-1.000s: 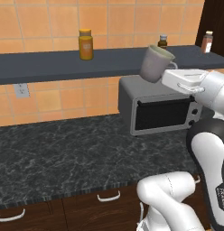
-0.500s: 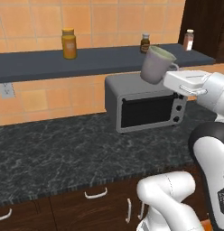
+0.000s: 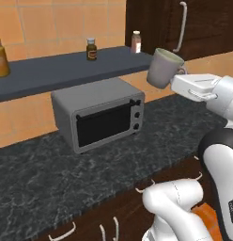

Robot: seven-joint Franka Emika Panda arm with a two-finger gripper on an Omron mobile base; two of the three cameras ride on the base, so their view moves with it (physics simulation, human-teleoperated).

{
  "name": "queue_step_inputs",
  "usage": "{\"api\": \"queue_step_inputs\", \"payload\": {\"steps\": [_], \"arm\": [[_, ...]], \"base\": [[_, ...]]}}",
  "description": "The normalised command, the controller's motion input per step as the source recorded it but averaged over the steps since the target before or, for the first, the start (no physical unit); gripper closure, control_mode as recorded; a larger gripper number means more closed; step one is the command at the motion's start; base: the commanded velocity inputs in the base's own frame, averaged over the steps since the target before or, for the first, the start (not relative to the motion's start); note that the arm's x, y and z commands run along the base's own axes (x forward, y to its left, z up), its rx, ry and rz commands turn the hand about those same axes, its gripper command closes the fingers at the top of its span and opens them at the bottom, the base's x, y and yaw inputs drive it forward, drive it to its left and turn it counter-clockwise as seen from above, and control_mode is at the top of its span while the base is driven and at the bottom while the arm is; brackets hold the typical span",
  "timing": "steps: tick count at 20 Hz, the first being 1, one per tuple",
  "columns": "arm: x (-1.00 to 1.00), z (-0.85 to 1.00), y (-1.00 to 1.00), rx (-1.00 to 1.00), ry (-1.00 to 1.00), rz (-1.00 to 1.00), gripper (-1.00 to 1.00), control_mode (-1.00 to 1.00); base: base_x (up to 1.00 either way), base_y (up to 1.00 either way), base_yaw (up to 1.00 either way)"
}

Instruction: Gather all objects into one cabinet and sort the glasses and bowls to opposite sides.

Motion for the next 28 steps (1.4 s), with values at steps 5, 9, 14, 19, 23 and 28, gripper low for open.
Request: {"api": "queue_step_inputs", "payload": {"steps": [5, 9, 14, 19, 23, 28], "arm": [[0.0, 0.0, 0.0, 0.0, 0.0, 0.0, 1.0, 1.0], [0.0, 0.0, 0.0, 0.0, 0.0, 0.0, 1.0, 1.0], [0.0, 0.0, 0.0, 0.0, 0.0, 0.0, 1.0, 1.0], [0.0, 0.0, 0.0, 0.0, 0.0, 0.0, 1.0, 1.0], [0.0, 0.0, 0.0, 0.0, 0.0, 0.0, 1.0, 1.0], [0.0, 0.0, 0.0, 0.0, 0.0, 0.0, 1.0, 1.0]], "base": [[0.0, -0.58, -0.53], [0.0, -0.66, -0.53], [0.0, -0.63, -0.6], [0.0, -0.51, -0.68], [0.0, -0.44, -0.71], [0.0, -0.28, -0.75]]}}
